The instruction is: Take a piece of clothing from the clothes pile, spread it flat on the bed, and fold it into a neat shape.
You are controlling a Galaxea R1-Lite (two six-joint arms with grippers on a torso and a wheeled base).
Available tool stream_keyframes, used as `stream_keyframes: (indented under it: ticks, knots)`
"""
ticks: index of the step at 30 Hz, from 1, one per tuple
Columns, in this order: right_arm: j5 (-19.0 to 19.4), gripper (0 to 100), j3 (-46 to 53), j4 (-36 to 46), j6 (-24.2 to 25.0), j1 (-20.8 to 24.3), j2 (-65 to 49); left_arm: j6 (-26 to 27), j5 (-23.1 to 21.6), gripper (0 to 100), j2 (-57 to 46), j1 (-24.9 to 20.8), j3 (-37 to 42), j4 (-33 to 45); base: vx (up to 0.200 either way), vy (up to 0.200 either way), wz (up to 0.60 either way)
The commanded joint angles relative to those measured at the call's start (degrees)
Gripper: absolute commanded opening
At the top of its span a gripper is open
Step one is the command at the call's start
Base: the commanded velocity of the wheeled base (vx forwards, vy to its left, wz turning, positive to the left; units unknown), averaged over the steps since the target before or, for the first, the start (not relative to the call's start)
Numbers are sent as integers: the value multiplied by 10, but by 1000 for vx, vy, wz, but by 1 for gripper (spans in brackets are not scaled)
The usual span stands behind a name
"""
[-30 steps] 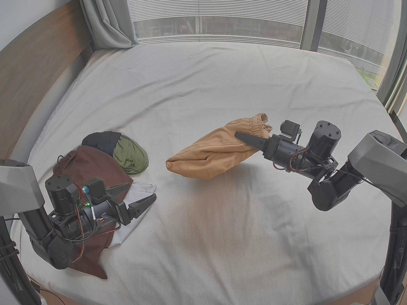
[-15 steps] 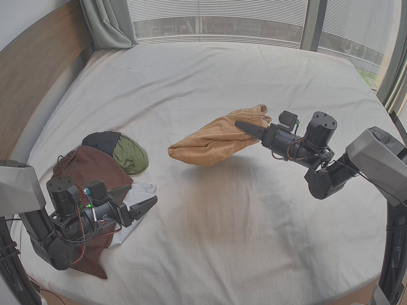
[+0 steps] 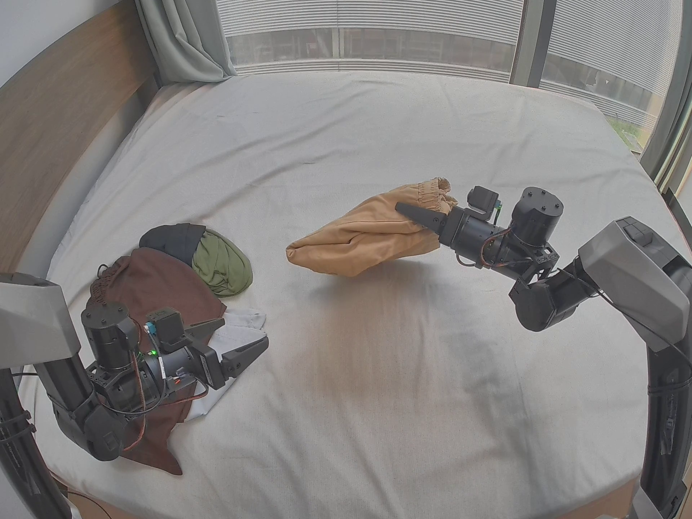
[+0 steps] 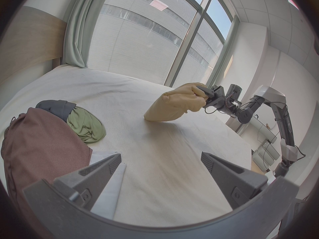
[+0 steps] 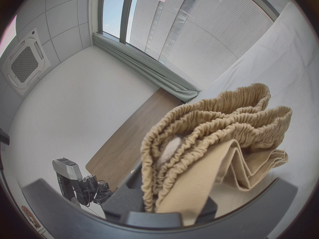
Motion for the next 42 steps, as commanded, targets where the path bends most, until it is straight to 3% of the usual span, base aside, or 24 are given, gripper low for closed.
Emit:
stream_keyframes:
  ticks: [1, 14, 22, 32, 42]
  knots:
    - [0, 0, -31, 14, 0, 0, -1, -1, 0, 100, 4, 0, -1, 0, 0, 0, 0]
    - [-6, 0, -141, 81, -3, -1, 46, -1, 1, 100, 12, -5, -1, 0, 0, 0, 0]
    - [-6, 0, -148, 84, -25, -12, 105, -1, 1, 100, 14, -5, -1, 0, 0, 0, 0]
    - [-22, 0, -26, 40, -36, -12, 93, -1, 1, 100, 12, -3, -1, 0, 0, 0, 0]
    - [-23, 0, 103, -62, -36, -7, 107, 0, 1, 100, 13, -3, -2, 0, 0, 0, 0]
